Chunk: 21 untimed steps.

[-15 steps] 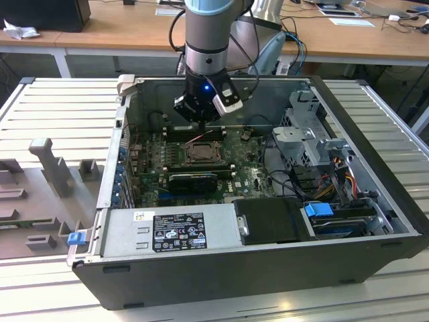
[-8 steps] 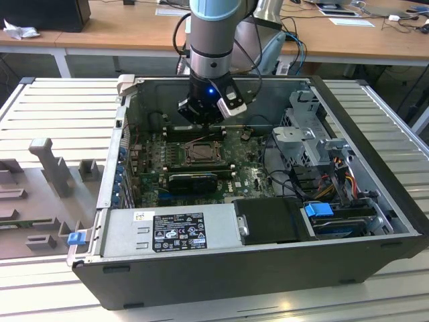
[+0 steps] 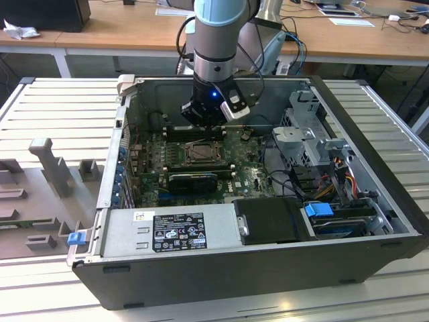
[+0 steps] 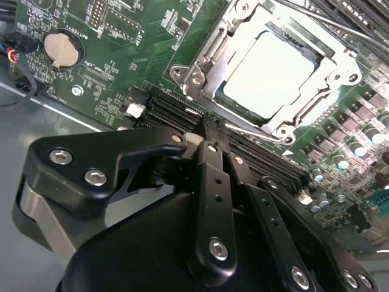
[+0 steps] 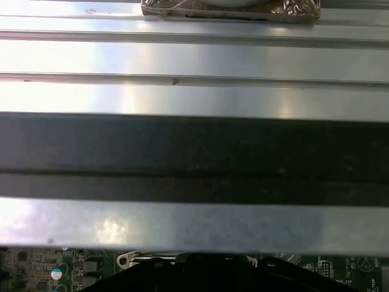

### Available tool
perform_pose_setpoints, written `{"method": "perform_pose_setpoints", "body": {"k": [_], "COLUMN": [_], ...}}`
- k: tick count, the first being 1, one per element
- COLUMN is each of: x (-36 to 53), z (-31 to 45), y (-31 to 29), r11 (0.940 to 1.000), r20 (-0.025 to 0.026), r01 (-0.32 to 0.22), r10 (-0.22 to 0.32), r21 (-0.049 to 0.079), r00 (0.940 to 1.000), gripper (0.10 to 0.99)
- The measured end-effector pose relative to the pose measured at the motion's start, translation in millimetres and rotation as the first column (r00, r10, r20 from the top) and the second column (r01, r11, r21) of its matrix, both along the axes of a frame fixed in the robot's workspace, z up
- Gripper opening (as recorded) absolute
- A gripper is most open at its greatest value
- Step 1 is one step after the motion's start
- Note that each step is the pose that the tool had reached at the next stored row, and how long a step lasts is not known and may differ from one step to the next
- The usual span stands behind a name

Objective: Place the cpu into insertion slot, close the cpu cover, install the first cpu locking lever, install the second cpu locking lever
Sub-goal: 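Install the first cpu locking lever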

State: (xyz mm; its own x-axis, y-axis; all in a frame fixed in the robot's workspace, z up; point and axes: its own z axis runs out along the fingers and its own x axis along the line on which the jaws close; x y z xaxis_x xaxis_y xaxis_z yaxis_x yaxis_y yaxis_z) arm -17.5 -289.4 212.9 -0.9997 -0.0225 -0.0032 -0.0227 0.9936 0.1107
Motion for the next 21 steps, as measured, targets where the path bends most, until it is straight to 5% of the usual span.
{"method": "perform_pose_setpoints", "body": {"k": [8,21], "x": [2.3,2.5], "z": [-7.6,-9.7], "y": [0.0,-0.1], "r11": [1.0000,0.9999], "r20": [0.0000,-0.0001], "r01": [-0.001,-0.001], "r10": [0.001,0.001], "r21": [0.000,-0.011], "r00": [1.0000,1.0000], "gripper": [0.106,0.106]}}
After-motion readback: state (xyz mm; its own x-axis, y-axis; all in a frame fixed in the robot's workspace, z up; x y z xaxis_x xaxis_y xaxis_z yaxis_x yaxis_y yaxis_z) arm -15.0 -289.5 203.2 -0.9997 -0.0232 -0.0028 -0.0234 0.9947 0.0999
